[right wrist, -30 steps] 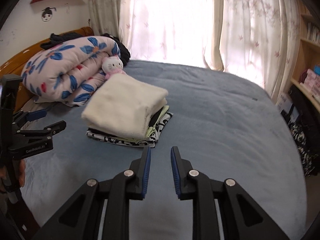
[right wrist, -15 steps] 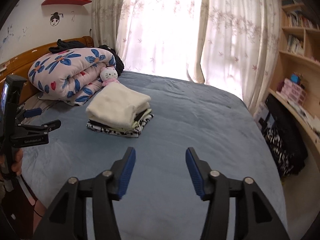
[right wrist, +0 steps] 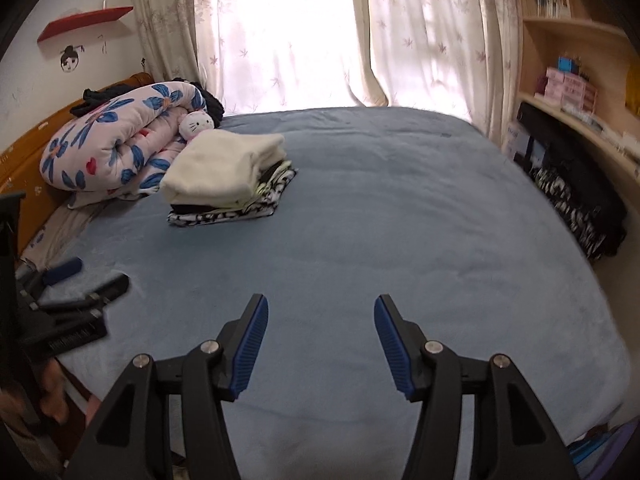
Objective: Fold large clothes
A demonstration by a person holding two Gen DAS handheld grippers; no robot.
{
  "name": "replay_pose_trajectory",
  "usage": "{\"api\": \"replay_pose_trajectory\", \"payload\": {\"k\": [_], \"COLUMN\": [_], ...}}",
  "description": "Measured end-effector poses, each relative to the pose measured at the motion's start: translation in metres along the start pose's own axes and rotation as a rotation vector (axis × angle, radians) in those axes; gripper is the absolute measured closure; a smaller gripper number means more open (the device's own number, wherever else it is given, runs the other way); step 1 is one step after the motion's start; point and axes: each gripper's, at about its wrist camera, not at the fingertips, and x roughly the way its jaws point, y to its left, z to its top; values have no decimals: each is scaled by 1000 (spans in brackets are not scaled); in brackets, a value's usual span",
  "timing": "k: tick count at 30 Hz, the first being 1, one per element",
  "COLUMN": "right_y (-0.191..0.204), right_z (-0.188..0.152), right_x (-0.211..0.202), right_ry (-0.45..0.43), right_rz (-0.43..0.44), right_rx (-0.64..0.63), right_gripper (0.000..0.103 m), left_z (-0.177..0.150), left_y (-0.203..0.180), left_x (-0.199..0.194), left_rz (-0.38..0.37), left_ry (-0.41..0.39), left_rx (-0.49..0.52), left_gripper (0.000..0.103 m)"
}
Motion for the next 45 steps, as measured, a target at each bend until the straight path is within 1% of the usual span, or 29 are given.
{"api": "replay_pose_trajectory", "payload": {"k": [3, 6, 8, 10, 11, 14, 18, 21, 26, 45], "right_y": [1, 6, 9, 13, 14, 18, 17, 14, 14, 13], "right_z": [-8, -15, -20, -24, -25, -30, -34, -35, -36, -36], "right_x": [8, 17, 23, 29, 31, 36, 41, 44, 45, 48], "right_ry": [-2, 3, 15, 32, 38, 49, 68, 77, 85, 93], "right_rz": [-3, -6, 0, 17, 22, 27, 39, 43, 43, 41], "right_rx": [25, 32, 26, 18, 16, 6, 16, 32, 43, 48], "right_gripper": [47, 46, 45, 41, 41, 40, 35, 35, 35, 35], "left_z": [-7, -13, -16, -19, -20, -22, -22, -23, -24, -26], "left_y": [-12, -19, -18, -20, -22, -26, -30, -34, -35, -37], "left_x": [7, 14, 21, 25, 27, 29, 29, 28, 31, 32], "left_rz": [-2, -33, -62, -72, -70, -69, -65, -50, -63, -53], "left_ry": [23, 56, 79, 98, 102, 105, 99, 96, 113, 127], "left_rx": [-2, -35, -65, -83, -85, -89, -80, -71, -87, -92], "left_gripper": [12, 12, 12, 12, 12, 12, 12, 12, 12, 12]}}
